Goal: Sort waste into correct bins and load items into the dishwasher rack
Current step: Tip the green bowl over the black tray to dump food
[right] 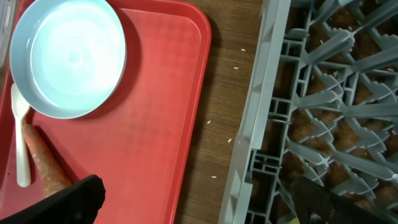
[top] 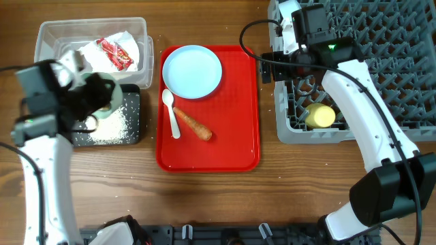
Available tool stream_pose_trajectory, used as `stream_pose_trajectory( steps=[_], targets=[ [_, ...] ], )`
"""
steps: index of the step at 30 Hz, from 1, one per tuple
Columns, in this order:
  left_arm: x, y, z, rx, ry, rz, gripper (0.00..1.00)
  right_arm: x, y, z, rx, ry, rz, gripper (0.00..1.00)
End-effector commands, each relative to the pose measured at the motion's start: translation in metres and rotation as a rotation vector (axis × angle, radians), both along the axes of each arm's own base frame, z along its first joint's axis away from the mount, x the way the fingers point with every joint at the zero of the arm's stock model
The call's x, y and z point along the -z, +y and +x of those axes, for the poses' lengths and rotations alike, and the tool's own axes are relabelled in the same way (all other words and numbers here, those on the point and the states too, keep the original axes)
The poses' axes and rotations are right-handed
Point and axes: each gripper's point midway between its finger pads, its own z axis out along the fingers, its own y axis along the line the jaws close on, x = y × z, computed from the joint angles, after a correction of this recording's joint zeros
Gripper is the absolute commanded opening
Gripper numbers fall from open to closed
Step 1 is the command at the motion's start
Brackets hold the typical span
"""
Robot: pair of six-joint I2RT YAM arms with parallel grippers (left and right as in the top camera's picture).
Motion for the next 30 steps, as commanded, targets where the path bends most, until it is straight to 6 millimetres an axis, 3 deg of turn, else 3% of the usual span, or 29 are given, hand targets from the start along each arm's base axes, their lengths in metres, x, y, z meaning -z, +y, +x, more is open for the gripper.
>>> stream_pose_trajectory(
  steps=[1, 11, 17, 23, 26, 30],
  targets=[
    [-0.014, 0.004, 0.001, 0.187, -0.147, -0.231, 0.04, -0.01, -0.003, -0.001, 0.023, -0.024, 0.002, 1.0],
    [-0.002, 0.051, 0.002, 0.282, -0.367, -0.704, 0.04, -0.01, -0.004, 0.0, 0.021, -0.025, -0.004, 1.0],
    [0.025, 0.083, 0.001, 0.173, -0.335, -0.759, 0.04, -0.01, -0.004, 0.0, 0.021, -0.025, -0.004, 1.0],
    [0.029, 0.107, -0.007, 0.096, -0.343, -0.77, 0.04, -0.01, -0.004, 0.0, 0.021, -0.025, -0.004, 1.0],
    [0.03, 0.109, -0.013, -0.026, -0.187, -0.982, 0.04, -0.01, -0.003, 0.0, 0.021, -0.025, -0.004, 1.0],
    [0.03, 0.11, -0.012, -0.03, -0.18, -0.989, 0.04, -0.01, -0.003, -0.001, 0.023, -0.024, -0.003, 1.0]
  ],
)
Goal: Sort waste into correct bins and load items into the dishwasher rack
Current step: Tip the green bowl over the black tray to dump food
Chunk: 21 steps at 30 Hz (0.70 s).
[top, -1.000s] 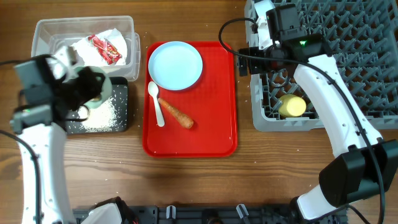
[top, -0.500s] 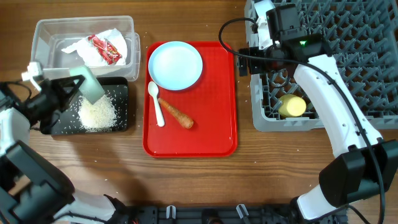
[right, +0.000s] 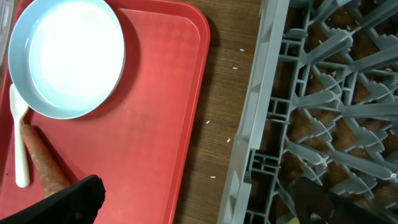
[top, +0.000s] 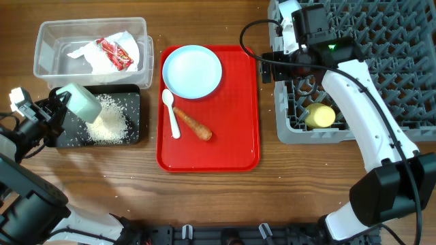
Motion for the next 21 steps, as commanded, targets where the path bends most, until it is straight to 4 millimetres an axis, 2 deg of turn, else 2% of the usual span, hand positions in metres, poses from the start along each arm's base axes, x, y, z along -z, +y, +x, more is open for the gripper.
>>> stream_pose_trajectory(
  steps=[1, 5, 9, 11, 13, 15, 18, 21],
  targets=[
    [-0.005, 0.004, 0.002, 0.001, 0.01, -0.063, 0.04, -0.01, -0.003, -0.001, 0.023, -0.021, 0.001, 1.0],
    [-0.005, 0.012, 0.005, -0.009, 0.005, -0.046, 0.04, -0.009, -0.003, -0.002, 0.022, -0.017, -0.001, 1.0],
    [0.008, 0.018, 0.006, -0.04, 0.062, 0.004, 0.04, -0.009, -0.003, -0.002, 0.022, -0.017, -0.001, 1.0],
    [0.005, 0.015, 0.008, -0.029, 0.048, 0.006, 0.04, -0.009, -0.003, -0.002, 0.023, -0.017, -0.001, 1.0],
    [-0.007, 0.008, 0.011, 0.001, -0.008, 0.021, 0.04, -0.009, -0.003, -0.002, 0.023, -0.017, -0.001, 1.0],
    [-0.025, -0.006, 0.013, 0.04, -0.069, 0.072, 0.04, -0.009, -0.003, -0.002, 0.023, -0.016, 0.0, 1.0],
    [-0.053, -0.04, 0.018, 0.099, -0.125, 0.203, 0.04, -0.009, -0.003, -0.002, 0.023, -0.017, -0.001, 1.0],
    [-0.067, -0.09, 0.023, 0.155, -0.098, 0.376, 0.04, -0.009, -0.003, -0.002, 0.023, -0.017, -0.001, 1.0]
  ],
)
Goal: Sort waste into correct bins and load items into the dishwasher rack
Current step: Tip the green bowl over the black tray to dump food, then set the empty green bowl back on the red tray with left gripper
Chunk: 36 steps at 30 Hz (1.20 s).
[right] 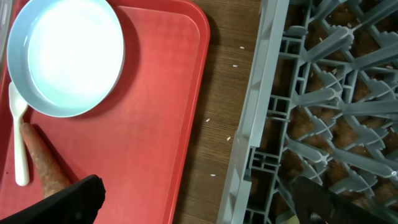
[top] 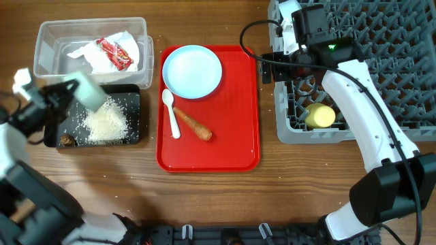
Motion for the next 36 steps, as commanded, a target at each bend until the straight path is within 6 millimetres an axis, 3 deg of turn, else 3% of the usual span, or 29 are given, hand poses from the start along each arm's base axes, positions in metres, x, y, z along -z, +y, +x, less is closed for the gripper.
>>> stream_pose_trajectory(
  steps=[1, 3, 6, 10, 13, 21, 27, 30, 33, 36],
  targets=[
    [-0.034, -0.069, 0.001, 0.073, -0.022, 0.26, 0.04, -0.01, -0.003, -0.001, 0.023, -0.023, 0.001, 1.0],
    [-0.028, -0.107, -0.003, 0.106, 0.037, 0.405, 0.04, -0.01, -0.003, -0.001, 0.023, -0.022, 0.001, 1.0],
    [-0.005, -0.143, -0.015, 0.139, 0.152, 0.603, 0.04, -0.009, -0.003, -0.001, 0.023, -0.02, 0.0, 1.0],
    [0.04, -0.196, -0.055, 0.308, 0.315, 0.85, 0.04, -0.009, -0.003, -0.002, 0.023, -0.018, 0.0, 1.0],
    [0.066, -0.222, -0.08, 0.408, 0.392, 1.0, 0.04, -0.009, -0.003, -0.002, 0.023, -0.018, 0.0, 1.0],
    [0.116, -0.249, -0.102, 0.525, 0.472, 1.236, 0.04, -0.008, -0.004, -0.004, 0.023, -0.007, -0.003, 1.0],
    [0.152, -0.263, -0.1, 0.592, 0.513, 1.27, 0.04, -0.008, -0.004, -0.004, 0.023, -0.006, -0.003, 1.0],
    [0.159, -0.263, -0.1, 0.601, 0.531, 1.275, 0.21, -0.008, -0.004, -0.004, 0.023, -0.007, -0.003, 1.0],
    [0.156, -0.264, -0.098, 0.596, 0.521, 1.272, 0.6, -0.008, -0.004, -0.004, 0.023, -0.007, -0.002, 1.0],
    [0.146, -0.268, -0.091, 0.58, 0.495, 1.263, 0.7, -0.008, -0.004, -0.005, 0.023, -0.004, -0.003, 1.0]
  ],
)
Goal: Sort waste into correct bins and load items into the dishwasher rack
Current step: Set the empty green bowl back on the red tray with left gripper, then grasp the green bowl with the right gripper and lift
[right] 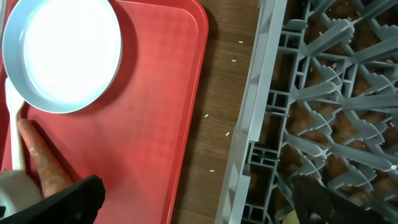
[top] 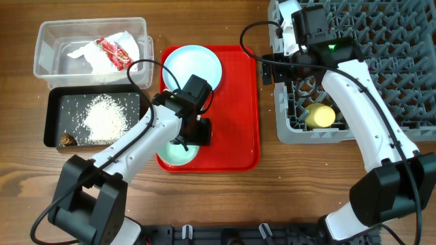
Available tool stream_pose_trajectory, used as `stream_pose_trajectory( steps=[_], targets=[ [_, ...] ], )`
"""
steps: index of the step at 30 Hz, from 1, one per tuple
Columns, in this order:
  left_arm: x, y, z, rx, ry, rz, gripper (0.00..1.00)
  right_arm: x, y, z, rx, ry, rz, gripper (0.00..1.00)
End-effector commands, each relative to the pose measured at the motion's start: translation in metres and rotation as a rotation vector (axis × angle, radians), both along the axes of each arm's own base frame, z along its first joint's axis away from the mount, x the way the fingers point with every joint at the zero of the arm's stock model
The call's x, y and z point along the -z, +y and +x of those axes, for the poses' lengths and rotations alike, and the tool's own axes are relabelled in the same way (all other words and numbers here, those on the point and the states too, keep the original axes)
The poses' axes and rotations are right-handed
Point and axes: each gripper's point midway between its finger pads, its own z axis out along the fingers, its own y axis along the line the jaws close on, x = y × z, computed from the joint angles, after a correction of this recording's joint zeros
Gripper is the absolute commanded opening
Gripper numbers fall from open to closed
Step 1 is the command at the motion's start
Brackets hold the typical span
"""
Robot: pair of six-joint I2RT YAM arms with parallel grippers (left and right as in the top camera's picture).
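My left gripper [top: 193,135] reaches over the red tray [top: 238,136] and looks shut on the rim of a pale green cup [top: 178,152], which rests at the tray's front left. The arm hides most of the white spoon [right: 12,118] and the carrot [right: 42,163]; both show in the right wrist view. A light blue plate [top: 197,62] lies at the back of the tray. My right gripper [right: 193,202] is open, over the wood between the tray and the grey dishwasher rack [top: 361,41]. A yellow item [top: 319,116] lies in the rack.
A clear bin [top: 48,34] at the back left holds a wrapper [top: 114,53] and paper. In front of it stands a black bin [top: 54,102] with rice [top: 102,119] and a small brown scrap [top: 66,139]. Loose rice grains dot the wood near the rack.
My left arm was at the far left with the green cup tipped over the black bin. Now it is over the red tray, and the cup rests at the tray's front left. The right arm hardly moved.
The left gripper held the green cup above the black bin, with a little rice below. At the following two moments the cup was tilted over the bin and the rice heap had grown. Now the cup is on the tray. The right gripper stayed open beside the rack.
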Motion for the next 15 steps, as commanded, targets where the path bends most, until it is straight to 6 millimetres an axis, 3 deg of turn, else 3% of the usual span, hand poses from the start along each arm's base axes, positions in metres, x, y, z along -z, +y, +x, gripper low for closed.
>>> stream_pose_trajectory(
  steps=[1, 5, 6, 7, 10, 15],
  targets=[
    [-0.018, -0.004, 0.013, 0.0, -0.053, -0.011, 0.73, -0.009, -0.002, -0.002, 0.021, -0.018, 0.003, 1.0],
    [-0.065, -0.005, 0.034, -0.025, -0.129, -0.05, 0.76, -0.009, -0.002, -0.002, 0.021, -0.018, 0.004, 1.0],
    [-0.089, 0.003, 0.044, -0.06, -0.165, -0.066, 0.76, -0.009, -0.001, -0.003, 0.017, -0.013, 0.011, 1.0],
    [-0.098, 0.008, 0.048, -0.077, -0.179, -0.071, 0.76, -0.009, 0.0, -0.003, 0.013, -0.011, 0.018, 1.0],
    [-0.137, 0.042, 0.066, -0.186, -0.265, -0.095, 0.78, -0.01, 0.018, -0.01, -0.018, 0.02, 0.112, 0.96],
    [-0.168, 0.118, 0.085, -0.416, -0.383, -0.097, 0.88, -0.005, 0.066, -0.035, -0.117, 0.092, 0.214, 0.91]
  ],
)
